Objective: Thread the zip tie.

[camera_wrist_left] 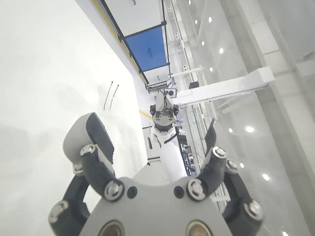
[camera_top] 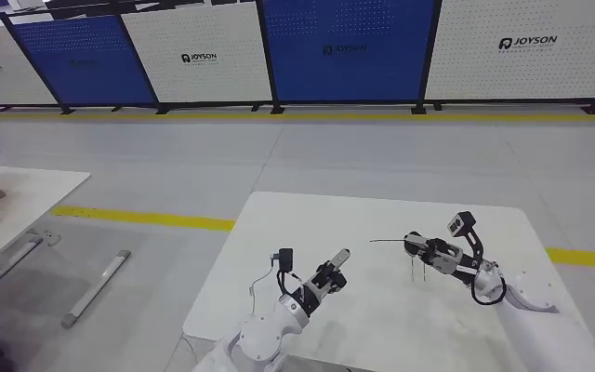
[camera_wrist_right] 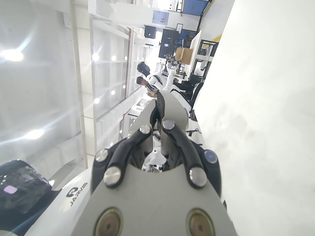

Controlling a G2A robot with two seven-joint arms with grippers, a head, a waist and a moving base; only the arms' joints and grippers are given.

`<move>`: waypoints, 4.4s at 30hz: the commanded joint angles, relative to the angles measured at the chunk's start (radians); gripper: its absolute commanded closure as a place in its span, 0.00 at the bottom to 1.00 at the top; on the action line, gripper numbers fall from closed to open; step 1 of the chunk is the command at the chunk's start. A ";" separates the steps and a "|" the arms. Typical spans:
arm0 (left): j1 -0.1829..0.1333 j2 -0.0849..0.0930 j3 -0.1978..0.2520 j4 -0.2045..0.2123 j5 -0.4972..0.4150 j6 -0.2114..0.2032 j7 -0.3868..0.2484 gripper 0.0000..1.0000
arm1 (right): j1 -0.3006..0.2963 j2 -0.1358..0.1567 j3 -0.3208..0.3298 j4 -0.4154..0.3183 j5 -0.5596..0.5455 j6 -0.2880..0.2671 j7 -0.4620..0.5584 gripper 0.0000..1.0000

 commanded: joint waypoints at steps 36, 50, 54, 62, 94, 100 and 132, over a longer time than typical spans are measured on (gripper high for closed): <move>-0.185 -0.062 0.146 0.114 -0.168 -0.034 0.089 0.00 | -0.013 -0.041 -0.065 -0.050 -0.025 0.031 -0.093 1.00; -0.290 -0.097 0.213 0.221 -0.141 -0.019 0.206 0.00 | -0.013 -0.041 -0.065 -0.050 -0.025 0.031 -0.093 1.00; -0.286 -0.097 0.210 0.228 -0.099 -0.032 0.234 0.00 | -0.033 -0.039 -0.058 -0.085 -0.050 0.053 -0.119 1.00; -0.296 -0.105 0.205 0.272 -0.057 -0.028 0.289 0.00 | -0.055 -0.033 -0.032 -0.112 -0.064 0.067 -0.114 1.00; -0.266 -0.108 0.175 0.277 0.001 -0.027 0.167 0.95 | -0.055 -0.033 -0.032 -0.112 -0.064 0.067 -0.114 1.00; -0.263 -0.112 0.177 0.277 0.003 -0.034 0.147 0.88 | -0.055 -0.033 -0.032 -0.112 -0.064 0.067 -0.114 1.00; -0.242 -0.121 0.148 0.257 0.020 -0.040 0.101 1.00 | -0.057 -0.033 -0.032 -0.114 -0.065 0.067 -0.118 0.80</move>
